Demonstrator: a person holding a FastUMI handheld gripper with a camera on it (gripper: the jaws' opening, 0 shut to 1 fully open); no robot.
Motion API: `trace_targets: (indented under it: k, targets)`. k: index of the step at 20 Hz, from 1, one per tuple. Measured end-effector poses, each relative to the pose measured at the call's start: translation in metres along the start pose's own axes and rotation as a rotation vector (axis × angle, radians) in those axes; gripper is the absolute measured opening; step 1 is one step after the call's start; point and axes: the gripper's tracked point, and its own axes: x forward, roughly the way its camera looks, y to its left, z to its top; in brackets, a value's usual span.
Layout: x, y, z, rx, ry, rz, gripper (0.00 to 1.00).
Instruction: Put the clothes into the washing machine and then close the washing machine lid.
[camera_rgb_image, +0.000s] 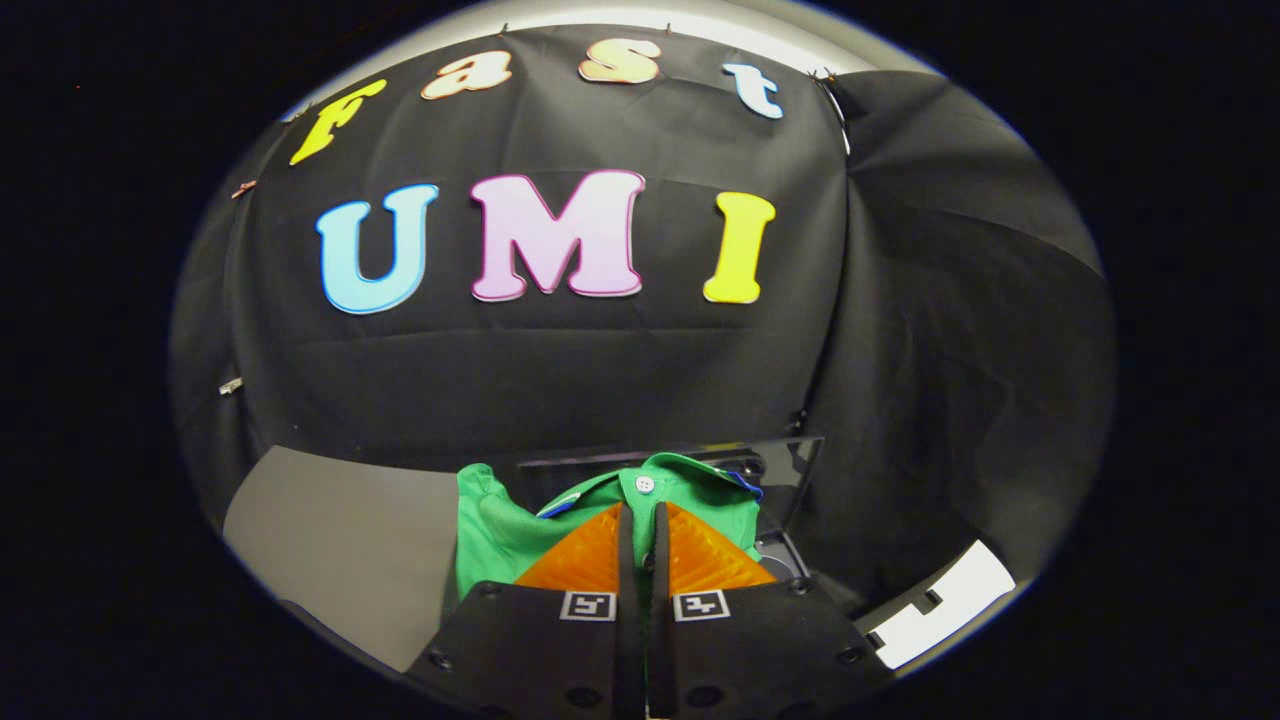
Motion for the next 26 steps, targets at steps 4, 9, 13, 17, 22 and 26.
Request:
trace_targets:
  k: [4,9,13,17,22,26]
  targets:
    - [0.025,-0.023,-0.024,-0.003,0.028,-0.030,0.06]
    - [0.049,-0.042,-0.060,-0.002,0.086,-0.058,0.07]
    - [0.069,-0.043,-0.097,-0.010,0.143,-0.044,0.06]
    - [0.087,-0.037,-0.142,-0.047,0.229,-0.015,0.07]
    - [0.111,-0.037,-0.189,-0.066,0.310,0.006,0.07]
    - [0.129,-0.033,-0.219,-0.057,0.361,0.016,0.06]
